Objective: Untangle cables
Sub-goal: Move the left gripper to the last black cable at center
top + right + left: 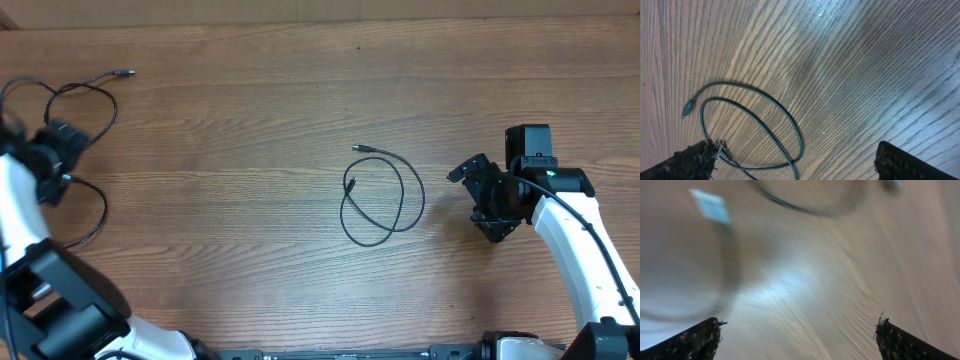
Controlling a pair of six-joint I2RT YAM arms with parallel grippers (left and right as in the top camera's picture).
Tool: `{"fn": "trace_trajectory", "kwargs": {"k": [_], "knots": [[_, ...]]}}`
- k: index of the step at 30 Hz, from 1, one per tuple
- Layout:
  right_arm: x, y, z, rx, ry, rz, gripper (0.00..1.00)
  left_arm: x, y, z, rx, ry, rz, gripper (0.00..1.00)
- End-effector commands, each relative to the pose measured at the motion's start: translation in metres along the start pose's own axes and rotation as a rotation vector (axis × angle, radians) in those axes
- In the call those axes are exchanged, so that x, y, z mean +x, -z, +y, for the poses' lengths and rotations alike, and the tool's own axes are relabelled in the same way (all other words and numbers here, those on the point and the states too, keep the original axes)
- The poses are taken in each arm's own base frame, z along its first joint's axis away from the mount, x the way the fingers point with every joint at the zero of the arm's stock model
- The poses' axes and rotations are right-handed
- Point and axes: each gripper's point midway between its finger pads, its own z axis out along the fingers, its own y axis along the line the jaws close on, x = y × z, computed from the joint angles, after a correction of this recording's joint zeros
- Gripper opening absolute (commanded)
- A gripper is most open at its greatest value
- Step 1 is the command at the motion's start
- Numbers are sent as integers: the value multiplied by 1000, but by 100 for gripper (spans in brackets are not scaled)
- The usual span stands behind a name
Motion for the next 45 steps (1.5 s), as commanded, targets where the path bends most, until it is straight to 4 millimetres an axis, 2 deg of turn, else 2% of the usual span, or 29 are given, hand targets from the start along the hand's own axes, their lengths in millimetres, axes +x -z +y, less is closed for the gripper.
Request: {"fn": "trace_trajectory", "kwargs": {"k": [1, 5, 9, 17, 21, 23, 28, 33, 35, 40, 45], "knots": [[0, 2, 0, -5, 13, -10, 100, 44, 6, -79, 186, -168, 96, 100], [0, 2, 0, -5, 13, -10, 100, 96, -3, -125, 185, -336, 144, 99], [0, 2, 0, -5, 13, -10, 100, 158, -7, -160, 168, -478, 196, 100], [0, 2, 1, -5, 13, -11, 100, 289, 6, -208, 192, -595, 339, 99], [0, 2, 1, -6, 13, -10, 100, 344, 17, -224, 234, -695, 371, 100], [0, 2, 1, -5, 13, -11, 100, 361, 20, -222, 193, -646, 371, 100], [0, 2, 0, -5, 13, -10, 100, 390, 27, -198, 17, -465, 333, 100], [0, 2, 1, -6, 13, -10, 100, 418, 36, -187, -62, -269, 335, 89], [0, 2, 1, -6, 13, -10, 100, 427, 36, -185, -80, -207, 329, 88], [0, 2, 0, -5, 13, -10, 100, 449, 19, -175, -150, -168, 343, 89], [0, 2, 0, -5, 13, -10, 100, 465, -6, -159, -229, -189, 366, 98]]}}
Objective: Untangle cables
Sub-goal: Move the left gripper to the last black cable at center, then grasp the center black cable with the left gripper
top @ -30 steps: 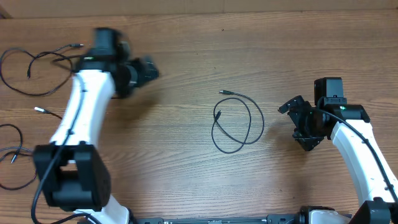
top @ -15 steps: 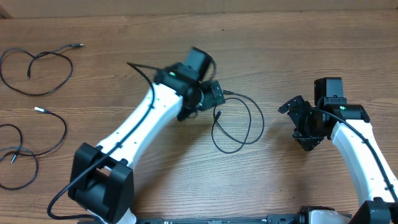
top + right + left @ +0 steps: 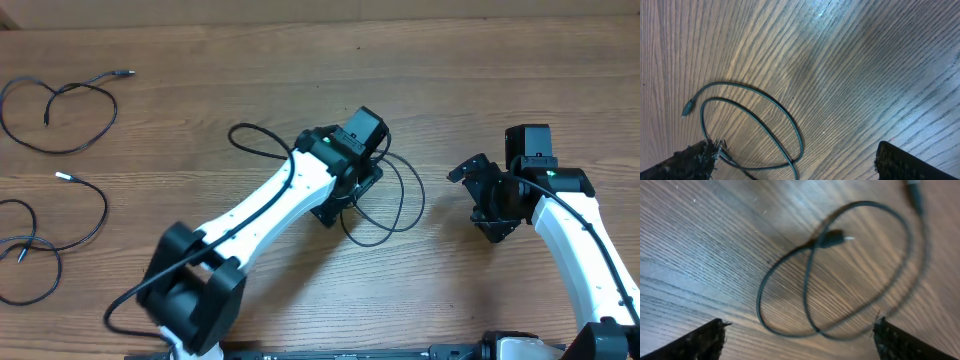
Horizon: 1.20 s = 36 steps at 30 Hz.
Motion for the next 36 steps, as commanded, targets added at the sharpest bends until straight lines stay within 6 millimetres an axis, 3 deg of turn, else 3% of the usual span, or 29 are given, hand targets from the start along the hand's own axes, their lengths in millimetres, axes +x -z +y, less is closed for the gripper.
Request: {"fn": "trace_trajectory", "kwargs": {"k": [1, 6, 10, 27, 36], "knots": [[0, 2, 0, -5, 13, -9, 100, 2, -24, 2, -56, 43, 4, 100], [0, 2, 0, -5, 13, -10, 100, 15, -50, 8, -109, 49, 82, 100], [0, 2, 0, -5, 13, -9, 100, 24, -64, 2, -95, 49, 137, 99], [0, 2, 0, -5, 13, -10, 100, 42, -70, 14, -148, -33, 18, 100], [0, 2, 1, -5, 13, -10, 100, 46, -83, 35, -195, 36, 33, 100]]}}
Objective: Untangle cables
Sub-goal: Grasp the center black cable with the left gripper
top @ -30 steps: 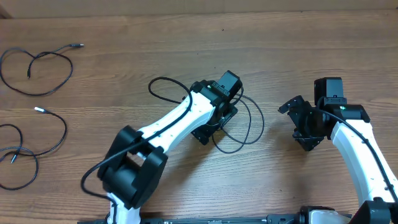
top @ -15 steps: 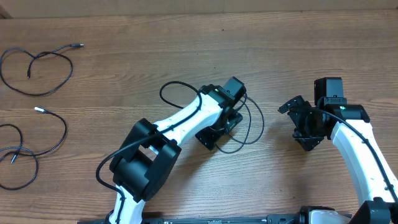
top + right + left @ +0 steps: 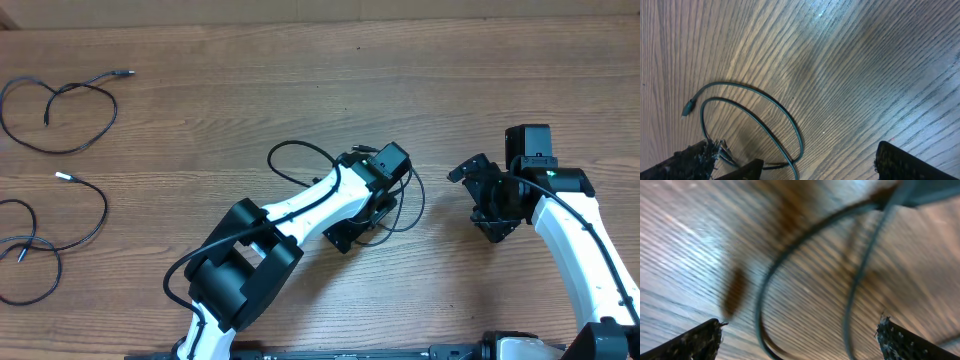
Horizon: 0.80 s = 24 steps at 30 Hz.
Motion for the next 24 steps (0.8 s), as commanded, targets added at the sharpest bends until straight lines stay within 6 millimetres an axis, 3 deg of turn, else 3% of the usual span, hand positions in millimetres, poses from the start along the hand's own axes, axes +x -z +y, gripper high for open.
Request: {"fn": "trace_trajectory", "kwargs": {"k": [1, 4, 9, 17, 24], "knots": [[0, 2, 0, -5, 13, -10, 100, -1, -9, 10, -33, 40, -5, 100], [0, 2, 1, -5, 13, -10, 100, 0, -9, 11, -37, 39, 0, 91], [0, 2, 1, -5, 13, -10, 100, -4, -8, 21, -78, 43, -19, 48], [0, 2, 0, -5, 13, -10, 100, -17, -7, 30, -113, 62, -40, 7], [0, 2, 0, -5, 13, -10, 100, -44, 0, 39, -144, 87, -49, 4]]}}
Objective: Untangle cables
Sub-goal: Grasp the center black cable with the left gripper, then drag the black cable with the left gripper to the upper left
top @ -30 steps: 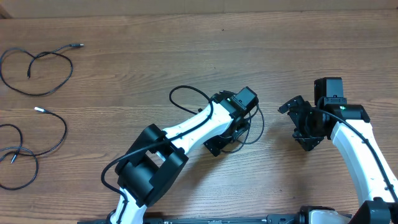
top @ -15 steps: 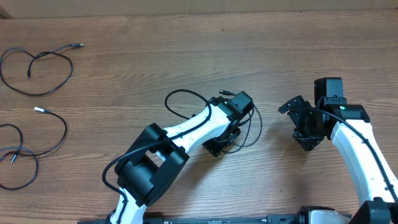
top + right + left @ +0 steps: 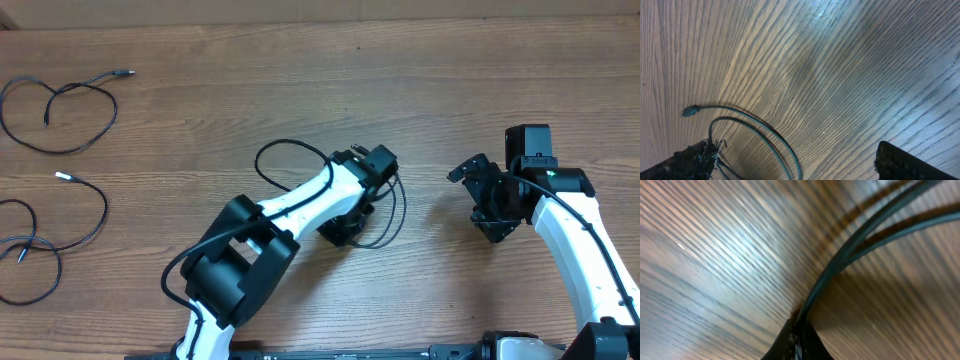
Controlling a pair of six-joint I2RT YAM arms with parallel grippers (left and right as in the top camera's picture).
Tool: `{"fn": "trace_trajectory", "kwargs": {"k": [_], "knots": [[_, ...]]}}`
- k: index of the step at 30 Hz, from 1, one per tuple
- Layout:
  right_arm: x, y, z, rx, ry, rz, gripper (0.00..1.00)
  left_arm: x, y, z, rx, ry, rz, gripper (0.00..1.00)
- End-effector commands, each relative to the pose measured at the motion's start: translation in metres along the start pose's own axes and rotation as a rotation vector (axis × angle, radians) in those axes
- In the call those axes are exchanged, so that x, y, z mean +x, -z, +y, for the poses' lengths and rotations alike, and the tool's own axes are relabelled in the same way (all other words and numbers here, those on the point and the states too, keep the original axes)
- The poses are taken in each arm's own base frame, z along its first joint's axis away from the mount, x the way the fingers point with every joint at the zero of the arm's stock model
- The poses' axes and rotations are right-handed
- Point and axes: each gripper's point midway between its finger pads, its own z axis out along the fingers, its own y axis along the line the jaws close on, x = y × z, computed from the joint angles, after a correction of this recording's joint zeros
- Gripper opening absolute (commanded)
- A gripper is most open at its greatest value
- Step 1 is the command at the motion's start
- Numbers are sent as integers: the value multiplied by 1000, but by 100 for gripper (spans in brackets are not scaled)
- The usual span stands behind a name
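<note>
A thin dark cable (image 3: 398, 212) lies looped at the table's middle. My left gripper (image 3: 345, 230) is down on its left side. In the left wrist view the black fingertips (image 3: 790, 342) meet, pinching the cable (image 3: 850, 245), which runs up and right from them in two strands. My right gripper (image 3: 490, 205) hovers right of the loop, open and holding nothing. Its wrist view shows the cable's curve (image 3: 785, 145) and a plug end (image 3: 689, 111) between its wide-apart fingers (image 3: 905, 160). Two more cables lie at far left, one curled (image 3: 60, 100), one below it (image 3: 60, 225).
The wooden table (image 3: 250, 80) bears only the cables. The left arm's own thin lead (image 3: 275, 150) arcs above its forearm. The right arm's white link (image 3: 580, 250) stretches toward the front right corner.
My left gripper was open low over the middle loop and is now shut on the cable. The loop has shifted left and narrowed. The right arm has not moved.
My left gripper was open at the far left beside the two cables there. Then it was over the middle loop, still open, then lower over it. Now it pinches that cable. The right gripper stayed open beside the loop throughout.
</note>
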Motion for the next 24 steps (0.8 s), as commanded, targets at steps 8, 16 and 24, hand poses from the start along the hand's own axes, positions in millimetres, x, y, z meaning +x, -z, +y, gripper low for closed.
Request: {"fn": "trace_trajectory", "kwargs": {"k": [8, 16, 24], "knots": [[0, 2, 0, -5, 13, -10, 100, -118, 59, 6, 1, -36, -197, 4], [0, 2, 0, -5, 13, -10, 100, -248, 142, 18, 91, -39, -347, 4], [0, 2, 0, -5, 13, -10, 100, -351, 166, 77, 134, 107, -395, 4]]}}
